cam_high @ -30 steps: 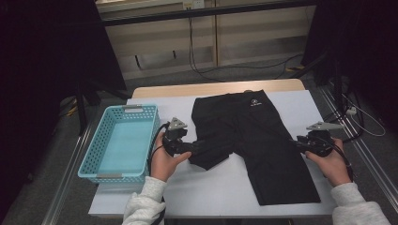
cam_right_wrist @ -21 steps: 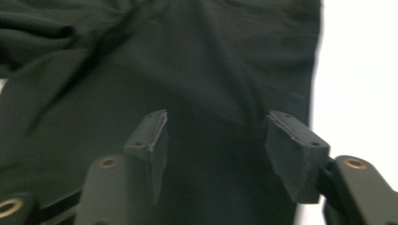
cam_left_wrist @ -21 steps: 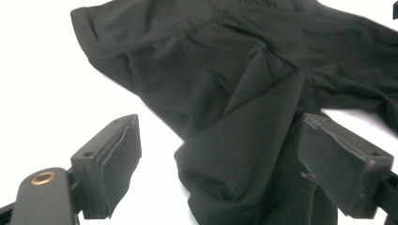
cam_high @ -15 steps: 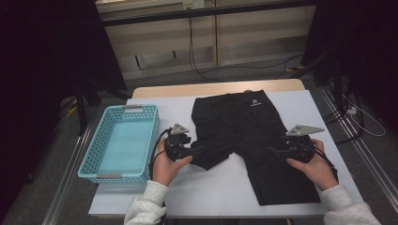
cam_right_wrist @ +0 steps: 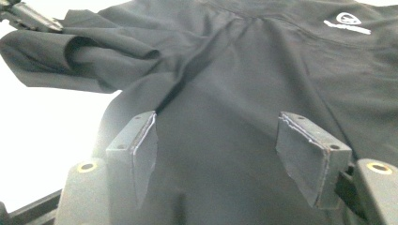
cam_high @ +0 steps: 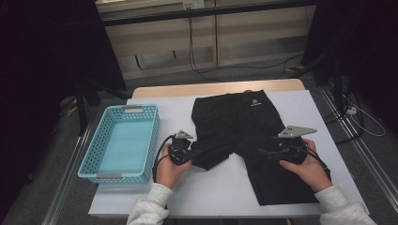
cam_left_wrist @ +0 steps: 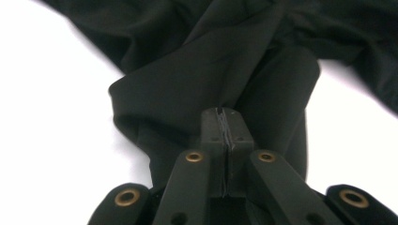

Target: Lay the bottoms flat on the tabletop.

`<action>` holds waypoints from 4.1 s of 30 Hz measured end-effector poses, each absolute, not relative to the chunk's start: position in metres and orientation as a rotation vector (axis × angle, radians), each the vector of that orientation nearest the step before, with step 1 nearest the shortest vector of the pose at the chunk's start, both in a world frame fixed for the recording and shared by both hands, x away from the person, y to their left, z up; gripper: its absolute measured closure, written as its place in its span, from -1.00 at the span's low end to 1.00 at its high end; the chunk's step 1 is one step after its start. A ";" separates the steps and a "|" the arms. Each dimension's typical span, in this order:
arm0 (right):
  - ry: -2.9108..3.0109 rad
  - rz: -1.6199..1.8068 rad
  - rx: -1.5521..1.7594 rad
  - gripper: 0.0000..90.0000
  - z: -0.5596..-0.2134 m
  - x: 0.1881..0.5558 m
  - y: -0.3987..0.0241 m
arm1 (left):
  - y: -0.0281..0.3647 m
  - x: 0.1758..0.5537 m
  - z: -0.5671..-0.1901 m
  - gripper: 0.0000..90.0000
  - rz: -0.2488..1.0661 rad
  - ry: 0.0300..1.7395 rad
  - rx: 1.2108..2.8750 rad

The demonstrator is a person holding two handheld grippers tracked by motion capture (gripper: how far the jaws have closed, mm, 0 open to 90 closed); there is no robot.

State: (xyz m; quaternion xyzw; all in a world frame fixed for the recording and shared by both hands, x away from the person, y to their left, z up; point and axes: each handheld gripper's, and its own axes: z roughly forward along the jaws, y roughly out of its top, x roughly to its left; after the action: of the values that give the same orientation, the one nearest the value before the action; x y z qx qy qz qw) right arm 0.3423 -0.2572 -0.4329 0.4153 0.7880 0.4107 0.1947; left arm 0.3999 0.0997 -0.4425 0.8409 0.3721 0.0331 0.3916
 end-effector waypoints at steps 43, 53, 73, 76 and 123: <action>2.335 1.114 1.040 0.02 -0.441 0.379 -0.163 | 0.076 0.377 -0.438 0.29 0.176 0.776 2.138; 2.315 1.125 1.060 0.00 -0.442 0.382 -0.165 | 0.077 0.378 -0.445 0.88 0.124 0.796 2.180; 2.448 1.050 0.995 0.49 -0.456 0.384 -0.147 | 0.101 0.382 -0.420 0.90 0.085 0.789 2.057; 2.460 1.007 0.997 0.67 -0.459 0.384 -0.148 | 0.103 0.382 -0.419 0.90 0.092 0.792 2.054; 2.530 1.049 0.978 1.00 -0.456 0.367 -0.149 | 0.087 0.389 -0.440 0.98 0.074 0.902 2.093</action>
State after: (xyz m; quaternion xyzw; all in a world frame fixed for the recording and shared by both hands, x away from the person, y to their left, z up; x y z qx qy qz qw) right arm 0.3670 -0.1486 -0.4558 0.3340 0.8640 0.3582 0.1166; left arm 0.3887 0.0869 -0.4396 0.8341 0.3596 0.0293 0.4173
